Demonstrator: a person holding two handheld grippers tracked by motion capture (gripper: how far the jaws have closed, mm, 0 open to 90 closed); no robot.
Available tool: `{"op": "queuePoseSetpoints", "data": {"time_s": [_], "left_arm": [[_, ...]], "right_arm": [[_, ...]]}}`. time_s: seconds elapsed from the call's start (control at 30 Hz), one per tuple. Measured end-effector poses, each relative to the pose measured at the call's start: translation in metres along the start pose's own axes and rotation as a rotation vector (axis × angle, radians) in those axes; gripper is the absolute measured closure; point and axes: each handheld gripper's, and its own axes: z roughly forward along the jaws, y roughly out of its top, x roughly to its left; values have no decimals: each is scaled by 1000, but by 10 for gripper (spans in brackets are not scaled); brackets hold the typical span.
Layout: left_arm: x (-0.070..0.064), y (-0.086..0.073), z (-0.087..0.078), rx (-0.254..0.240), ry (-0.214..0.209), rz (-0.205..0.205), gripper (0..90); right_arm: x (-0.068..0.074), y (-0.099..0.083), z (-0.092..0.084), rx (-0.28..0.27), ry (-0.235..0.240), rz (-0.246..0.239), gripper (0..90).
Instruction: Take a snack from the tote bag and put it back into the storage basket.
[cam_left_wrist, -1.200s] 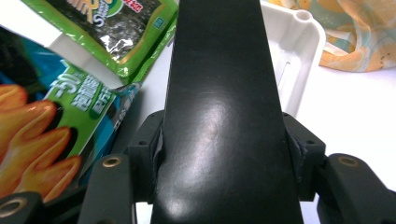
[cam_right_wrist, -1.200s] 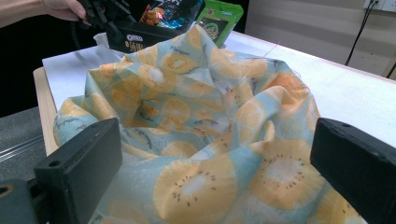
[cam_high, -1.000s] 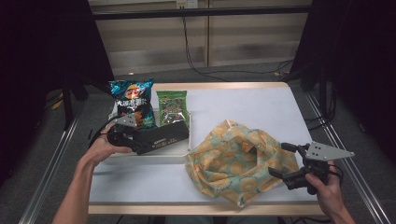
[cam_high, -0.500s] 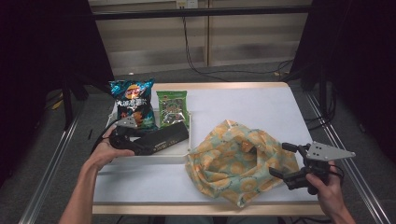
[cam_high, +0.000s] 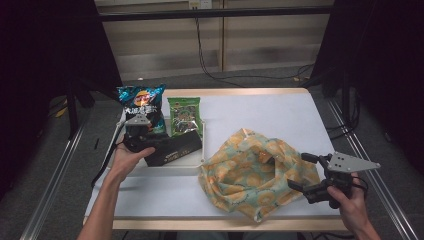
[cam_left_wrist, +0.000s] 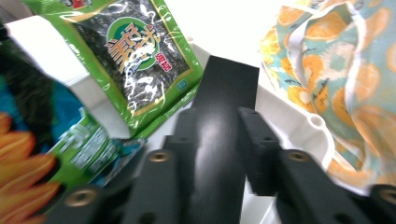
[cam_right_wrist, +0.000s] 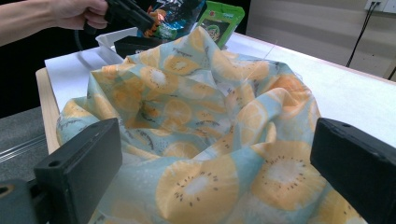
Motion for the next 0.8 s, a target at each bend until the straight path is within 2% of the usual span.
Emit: {"op": "queuePoseSetpoints", "data": {"time_s": [0.1,0.2,0.3,0.33,0.43,0.53,0.63,0.73,0.8], "left_arm": [[1,7,10,-13,-2,-30,841],[5,11,20,-2,8,-52,888],[7,15,30,15,42,-70,882],[7,16,32,21,67,-74,869],[9,19,39,31,104,-98,813],[10,17,47,44,100,-118,813],[8,18,49,44,92,-115,817],[5,21,49,80,91,-77,816],[3,22,50,79,104,-65,811]], "right_arm": [[0,-1,1,2,4,-3,17],[0,-1,1,8,4,-2,17],[0,-2,1,9,4,-1,17],[0,-2,1,9,3,0,17],[0,-2,1,9,5,0,17],[0,-2,0,10,18,2,17],[-1,-2,0,6,23,0,17],[-1,-2,1,11,20,3,17],[-1,-2,1,11,20,0,17]]}}
